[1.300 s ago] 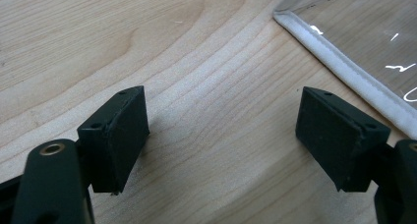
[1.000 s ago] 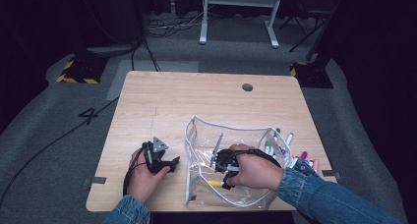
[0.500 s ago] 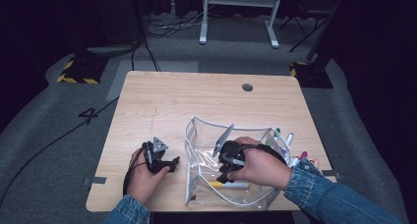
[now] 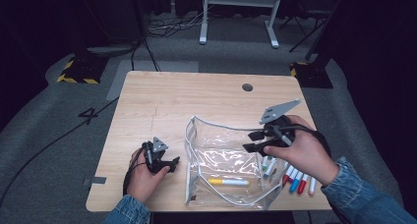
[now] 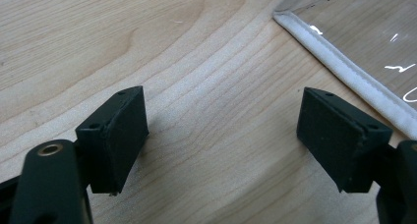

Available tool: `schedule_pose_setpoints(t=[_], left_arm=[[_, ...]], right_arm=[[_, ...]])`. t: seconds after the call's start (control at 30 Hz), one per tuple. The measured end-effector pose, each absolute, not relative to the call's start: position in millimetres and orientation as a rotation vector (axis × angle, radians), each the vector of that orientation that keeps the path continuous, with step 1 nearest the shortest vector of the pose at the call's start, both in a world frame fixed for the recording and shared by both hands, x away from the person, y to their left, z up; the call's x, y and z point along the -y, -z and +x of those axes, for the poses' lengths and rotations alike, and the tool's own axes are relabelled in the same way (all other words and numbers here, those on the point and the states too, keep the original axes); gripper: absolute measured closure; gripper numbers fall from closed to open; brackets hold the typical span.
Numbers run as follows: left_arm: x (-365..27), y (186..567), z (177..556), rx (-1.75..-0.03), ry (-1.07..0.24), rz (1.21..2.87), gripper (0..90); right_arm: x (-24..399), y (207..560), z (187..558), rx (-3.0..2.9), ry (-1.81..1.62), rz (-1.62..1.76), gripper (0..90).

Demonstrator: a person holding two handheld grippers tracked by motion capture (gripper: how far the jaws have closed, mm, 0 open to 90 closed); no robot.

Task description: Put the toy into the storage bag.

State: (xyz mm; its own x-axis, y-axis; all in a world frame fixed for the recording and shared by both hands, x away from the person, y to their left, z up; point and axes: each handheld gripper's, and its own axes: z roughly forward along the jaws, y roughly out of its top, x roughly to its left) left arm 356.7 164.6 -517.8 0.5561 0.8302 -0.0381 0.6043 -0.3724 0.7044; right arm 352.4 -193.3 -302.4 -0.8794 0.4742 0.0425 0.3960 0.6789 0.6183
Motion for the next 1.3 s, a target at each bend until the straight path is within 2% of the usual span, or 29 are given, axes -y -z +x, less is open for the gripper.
schedule_pose_setpoints(t=[0.2,0.23,0.37,0.53,0.73,0.93,1.3], left_arm=[[-164.1,517.9,357.2,-1.147,-0.435,2.119,15.6],[-163.7,518.0,357.4,-1.147,-0.425,2.122,15.1],[-163.5,517.9,358.4,-1.147,-0.433,2.125,13.9],[-162.6,518.0,358.9,-1.153,-0.427,2.132,11.4],[-162.6,518.0,358.9,-1.154,-0.428,2.132,11.3],[-162.5,518.0,358.9,-1.153,-0.428,2.132,11.3],[-162.5,518.0,358.9,-1.154,-0.428,2.132,11.3]], right_arm=[[236.3,295.2,352.5,-2.658,-1.027,0.847,55.7],[256.3,291.5,351.5,-2.604,-1.048,0.897,55.3],[290.2,287.3,350.6,-2.527,-1.040,0.977,55.2],[333.8,294.5,352.1,-2.436,-0.968,1.109,52.9],[377.6,324.2,347.9,-2.376,-0.882,1.273,51.3],[408.7,368.5,339.7,-2.349,-0.753,1.424,49.2],[420.3,448.0,339.7,-2.368,-0.624,1.633,42.9]])
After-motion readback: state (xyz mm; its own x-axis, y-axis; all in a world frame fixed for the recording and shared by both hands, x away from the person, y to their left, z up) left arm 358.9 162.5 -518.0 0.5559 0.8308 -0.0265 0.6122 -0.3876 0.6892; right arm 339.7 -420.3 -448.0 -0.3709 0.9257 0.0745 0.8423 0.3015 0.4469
